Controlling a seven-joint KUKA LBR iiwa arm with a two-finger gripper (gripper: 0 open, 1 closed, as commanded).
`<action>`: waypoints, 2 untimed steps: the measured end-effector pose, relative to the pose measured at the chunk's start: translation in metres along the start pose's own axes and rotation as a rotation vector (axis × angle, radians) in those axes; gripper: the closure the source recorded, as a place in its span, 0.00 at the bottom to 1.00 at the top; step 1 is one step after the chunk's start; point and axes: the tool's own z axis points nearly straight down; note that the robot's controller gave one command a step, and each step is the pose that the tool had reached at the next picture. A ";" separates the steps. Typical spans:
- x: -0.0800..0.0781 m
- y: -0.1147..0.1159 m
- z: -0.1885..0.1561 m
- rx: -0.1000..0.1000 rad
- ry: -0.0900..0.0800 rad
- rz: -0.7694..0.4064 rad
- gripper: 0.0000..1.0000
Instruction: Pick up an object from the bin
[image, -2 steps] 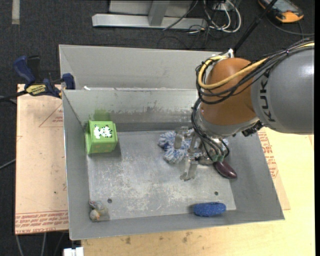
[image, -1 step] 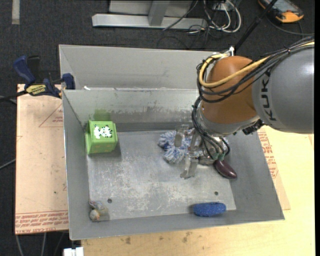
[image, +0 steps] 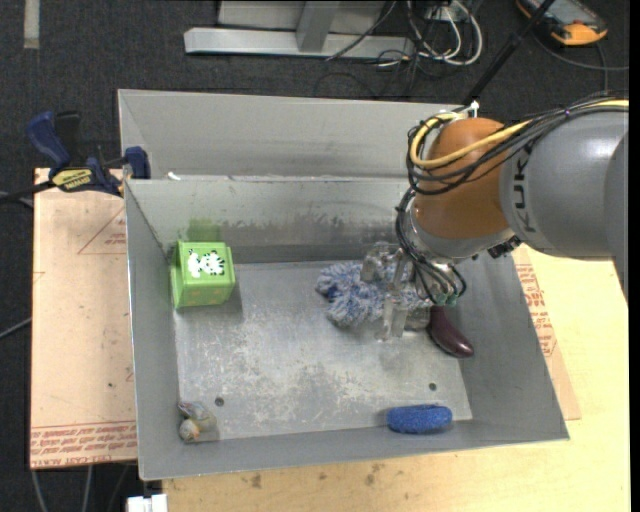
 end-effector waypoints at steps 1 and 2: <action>-0.011 -0.007 0.004 0.000 0.013 -0.004 0.00; -0.034 -0.074 -0.005 -0.001 0.006 -0.156 0.00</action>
Offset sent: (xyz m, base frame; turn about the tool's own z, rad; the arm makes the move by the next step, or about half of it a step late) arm 0.0403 -0.0868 0.0038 -0.1652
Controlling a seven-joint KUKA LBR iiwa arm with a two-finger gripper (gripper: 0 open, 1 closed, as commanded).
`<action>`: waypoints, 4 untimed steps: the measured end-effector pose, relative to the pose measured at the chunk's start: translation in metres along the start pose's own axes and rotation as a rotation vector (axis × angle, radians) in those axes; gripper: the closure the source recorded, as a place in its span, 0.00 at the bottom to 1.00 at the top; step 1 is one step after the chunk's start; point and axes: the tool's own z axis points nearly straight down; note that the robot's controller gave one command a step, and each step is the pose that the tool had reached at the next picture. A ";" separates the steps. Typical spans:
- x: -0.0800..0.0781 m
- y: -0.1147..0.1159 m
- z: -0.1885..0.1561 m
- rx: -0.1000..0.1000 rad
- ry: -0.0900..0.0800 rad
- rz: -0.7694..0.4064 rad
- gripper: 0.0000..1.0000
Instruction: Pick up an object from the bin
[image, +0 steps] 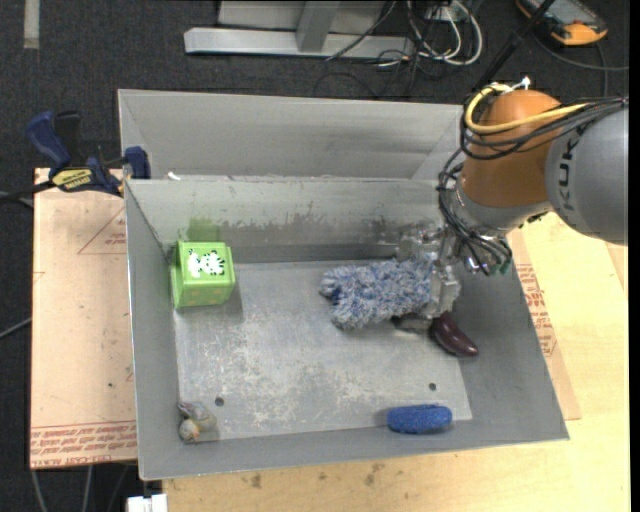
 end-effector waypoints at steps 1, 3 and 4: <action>-0.002 0.055 0.038 0.002 0.001 0.184 0.00; -0.004 -0.003 0.044 -0.001 -0.008 0.215 1.00; -0.004 -0.002 0.042 -0.001 -0.008 0.215 1.00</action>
Offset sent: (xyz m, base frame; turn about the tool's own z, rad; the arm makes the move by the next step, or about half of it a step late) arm -0.0006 -0.0039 -0.0515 0.2144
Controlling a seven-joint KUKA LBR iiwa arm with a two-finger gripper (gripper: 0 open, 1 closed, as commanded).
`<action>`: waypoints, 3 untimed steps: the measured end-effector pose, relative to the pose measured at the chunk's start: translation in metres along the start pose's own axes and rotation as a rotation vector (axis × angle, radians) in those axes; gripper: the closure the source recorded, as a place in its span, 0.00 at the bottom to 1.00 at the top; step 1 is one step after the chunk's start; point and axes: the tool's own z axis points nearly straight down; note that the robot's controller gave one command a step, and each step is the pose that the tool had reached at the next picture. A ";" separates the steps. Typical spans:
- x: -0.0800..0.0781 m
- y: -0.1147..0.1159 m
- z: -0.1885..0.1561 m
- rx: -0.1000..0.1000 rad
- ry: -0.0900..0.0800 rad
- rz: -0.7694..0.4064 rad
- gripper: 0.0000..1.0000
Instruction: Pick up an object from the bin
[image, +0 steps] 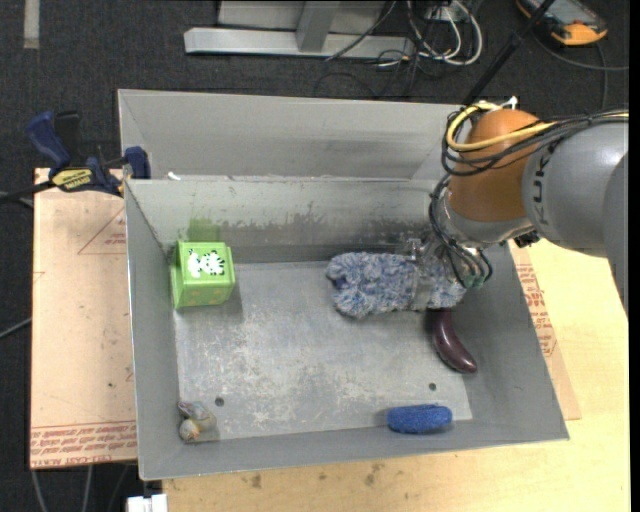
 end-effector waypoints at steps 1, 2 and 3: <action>0.001 0.001 -0.008 0.000 0.005 -0.001 1.00; 0.002 0.000 -0.027 0.001 0.012 0.000 1.00; 0.000 0.000 -0.039 0.003 0.006 0.000 1.00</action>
Offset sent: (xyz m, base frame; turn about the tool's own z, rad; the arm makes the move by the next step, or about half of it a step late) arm 0.0001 0.0003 0.0322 -0.0001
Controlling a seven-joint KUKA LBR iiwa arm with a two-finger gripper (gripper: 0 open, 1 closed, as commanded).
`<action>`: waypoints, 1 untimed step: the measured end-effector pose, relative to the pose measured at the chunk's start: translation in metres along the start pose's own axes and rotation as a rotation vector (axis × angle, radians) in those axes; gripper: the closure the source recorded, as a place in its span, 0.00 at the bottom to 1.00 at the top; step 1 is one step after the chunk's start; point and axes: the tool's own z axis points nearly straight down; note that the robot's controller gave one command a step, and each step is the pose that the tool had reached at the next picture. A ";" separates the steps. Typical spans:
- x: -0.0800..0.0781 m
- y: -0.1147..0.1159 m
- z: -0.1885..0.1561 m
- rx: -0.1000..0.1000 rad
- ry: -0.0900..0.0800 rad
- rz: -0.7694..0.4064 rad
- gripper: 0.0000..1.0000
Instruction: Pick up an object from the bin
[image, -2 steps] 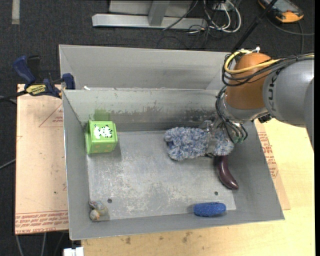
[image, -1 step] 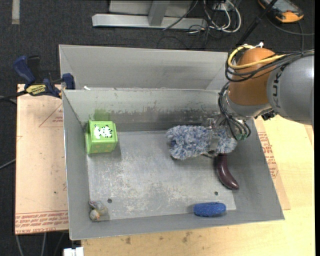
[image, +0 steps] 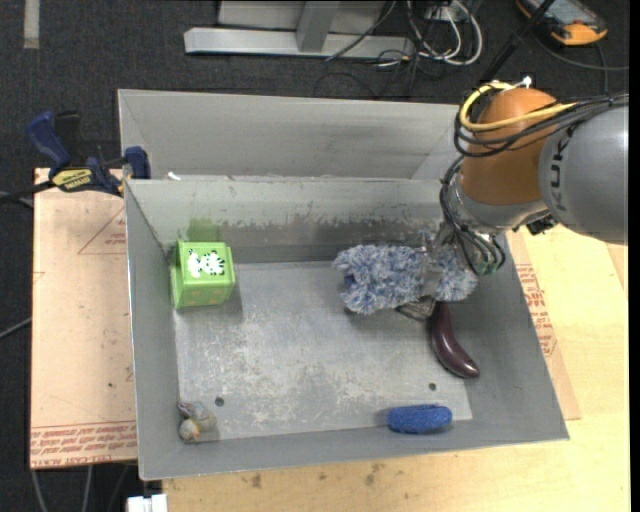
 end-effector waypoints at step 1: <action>0.002 0.000 -0.009 -0.001 0.007 0.000 1.00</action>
Offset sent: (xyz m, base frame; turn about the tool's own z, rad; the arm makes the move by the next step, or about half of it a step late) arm 0.0000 0.0000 0.0310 0.0000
